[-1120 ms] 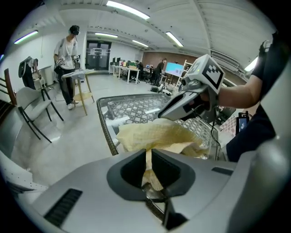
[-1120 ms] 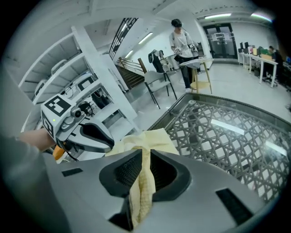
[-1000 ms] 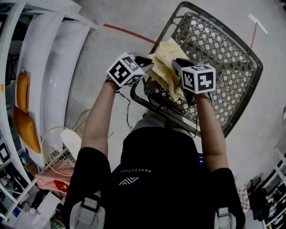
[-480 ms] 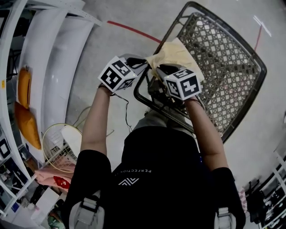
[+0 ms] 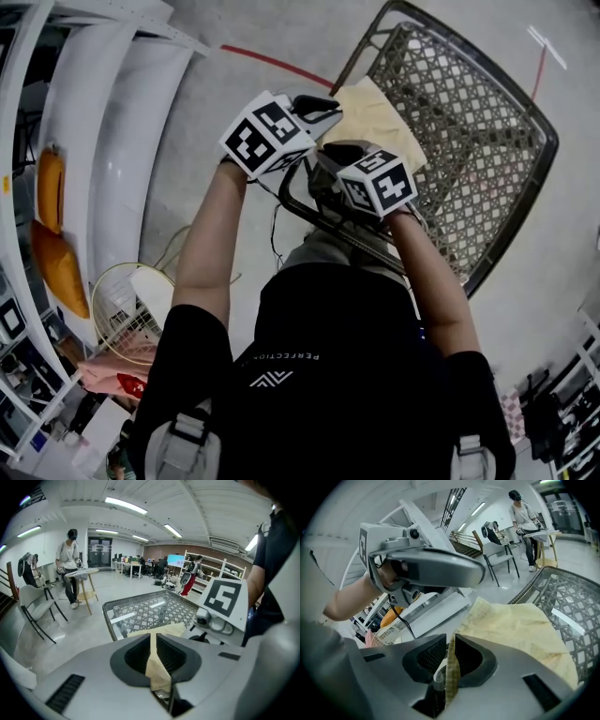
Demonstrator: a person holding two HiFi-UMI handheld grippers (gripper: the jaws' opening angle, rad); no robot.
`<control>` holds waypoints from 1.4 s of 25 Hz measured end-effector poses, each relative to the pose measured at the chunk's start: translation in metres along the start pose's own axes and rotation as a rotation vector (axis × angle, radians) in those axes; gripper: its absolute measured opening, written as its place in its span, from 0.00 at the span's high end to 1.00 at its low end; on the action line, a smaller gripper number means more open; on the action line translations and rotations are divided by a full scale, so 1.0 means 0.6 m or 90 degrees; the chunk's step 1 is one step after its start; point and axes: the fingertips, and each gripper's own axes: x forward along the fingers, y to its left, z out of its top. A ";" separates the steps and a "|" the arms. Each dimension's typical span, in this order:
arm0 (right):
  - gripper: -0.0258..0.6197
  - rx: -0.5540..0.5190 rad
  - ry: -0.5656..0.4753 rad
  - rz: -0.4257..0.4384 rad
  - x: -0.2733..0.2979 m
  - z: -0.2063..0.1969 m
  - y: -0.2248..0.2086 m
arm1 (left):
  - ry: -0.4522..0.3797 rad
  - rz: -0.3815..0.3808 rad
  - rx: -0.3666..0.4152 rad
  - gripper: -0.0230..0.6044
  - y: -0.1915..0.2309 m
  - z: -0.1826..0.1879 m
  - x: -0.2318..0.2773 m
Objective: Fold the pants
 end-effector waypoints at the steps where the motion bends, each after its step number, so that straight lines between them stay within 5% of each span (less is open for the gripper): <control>1: 0.85 0.000 0.000 0.001 -0.003 -0.001 0.002 | -0.004 -0.003 0.012 0.89 -0.002 0.014 0.006; 7: 0.85 0.011 -0.011 -0.022 -0.035 -0.010 -0.015 | 0.047 -0.052 0.089 0.89 -0.030 0.048 0.062; 16: 0.85 0.096 -0.036 -0.098 -0.104 -0.062 -0.088 | 0.110 -0.082 0.035 0.90 -0.040 -0.025 0.094; 27: 0.85 0.143 -0.016 -0.124 -0.118 -0.117 -0.118 | 0.139 0.018 -0.047 0.90 0.016 -0.122 0.073; 35: 0.85 0.143 0.019 -0.125 -0.101 -0.142 -0.116 | 0.157 0.024 -0.097 0.90 0.009 -0.173 0.088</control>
